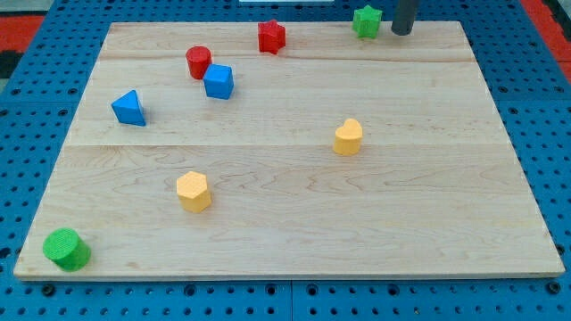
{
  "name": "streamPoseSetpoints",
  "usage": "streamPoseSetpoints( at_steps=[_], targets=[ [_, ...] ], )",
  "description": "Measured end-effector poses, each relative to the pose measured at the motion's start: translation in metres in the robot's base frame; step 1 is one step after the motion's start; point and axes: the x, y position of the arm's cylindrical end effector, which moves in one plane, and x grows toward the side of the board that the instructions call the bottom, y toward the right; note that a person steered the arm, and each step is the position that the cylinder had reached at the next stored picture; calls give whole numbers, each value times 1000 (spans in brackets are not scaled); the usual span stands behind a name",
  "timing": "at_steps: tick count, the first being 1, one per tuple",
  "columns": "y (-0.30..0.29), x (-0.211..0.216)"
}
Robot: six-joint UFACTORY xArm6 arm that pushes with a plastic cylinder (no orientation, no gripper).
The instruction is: Move your arm to the center of the board
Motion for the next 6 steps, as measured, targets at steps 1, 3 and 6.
streamPoseSetpoints(
  at_steps=[1,3,6],
  targets=[
    [-5,51],
    [-83,122],
    [-246,196]
  ],
)
